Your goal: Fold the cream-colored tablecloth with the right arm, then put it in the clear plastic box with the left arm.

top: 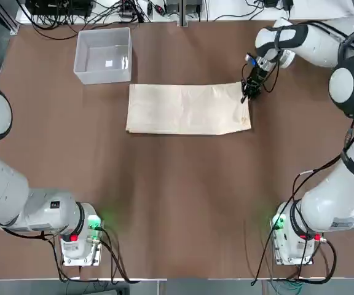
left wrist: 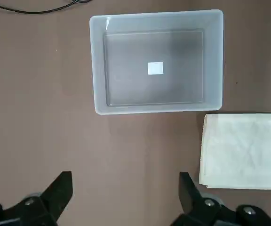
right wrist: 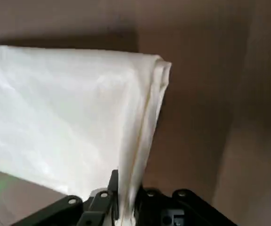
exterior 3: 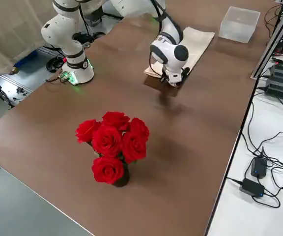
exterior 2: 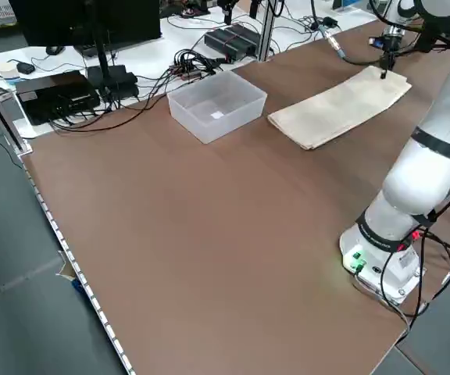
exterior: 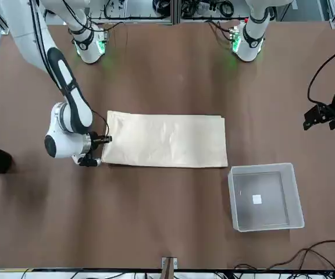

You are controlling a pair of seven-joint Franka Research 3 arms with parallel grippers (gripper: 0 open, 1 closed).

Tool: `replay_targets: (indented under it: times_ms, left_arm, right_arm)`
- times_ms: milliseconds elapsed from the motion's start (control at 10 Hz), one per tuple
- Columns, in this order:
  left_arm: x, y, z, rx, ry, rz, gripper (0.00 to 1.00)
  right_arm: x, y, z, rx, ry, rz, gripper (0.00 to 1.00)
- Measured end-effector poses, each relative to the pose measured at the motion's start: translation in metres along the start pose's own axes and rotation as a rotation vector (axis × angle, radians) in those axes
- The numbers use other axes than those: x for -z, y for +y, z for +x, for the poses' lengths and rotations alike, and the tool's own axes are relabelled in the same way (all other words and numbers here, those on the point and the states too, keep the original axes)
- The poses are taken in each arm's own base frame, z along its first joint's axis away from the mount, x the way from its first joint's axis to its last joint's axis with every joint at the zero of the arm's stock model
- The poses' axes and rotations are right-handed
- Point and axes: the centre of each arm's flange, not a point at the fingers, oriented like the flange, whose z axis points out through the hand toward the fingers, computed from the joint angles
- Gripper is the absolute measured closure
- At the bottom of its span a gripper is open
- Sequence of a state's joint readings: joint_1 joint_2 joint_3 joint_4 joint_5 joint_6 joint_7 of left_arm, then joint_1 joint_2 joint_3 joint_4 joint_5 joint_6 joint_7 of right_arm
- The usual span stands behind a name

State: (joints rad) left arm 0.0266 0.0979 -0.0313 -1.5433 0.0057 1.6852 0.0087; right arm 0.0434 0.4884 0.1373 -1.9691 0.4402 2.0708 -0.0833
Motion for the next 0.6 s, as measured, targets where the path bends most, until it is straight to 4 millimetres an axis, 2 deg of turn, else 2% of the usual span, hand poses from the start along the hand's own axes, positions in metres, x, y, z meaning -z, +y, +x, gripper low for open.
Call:
replay_targets:
  times_ms: [600]
  left_arm:
    - [0.0,0.0,0.0,0.0,0.004,0.0,0.0]
  right_arm:
    - [0.055,-0.015,-0.014,0.033,0.051,-0.001,0.92]
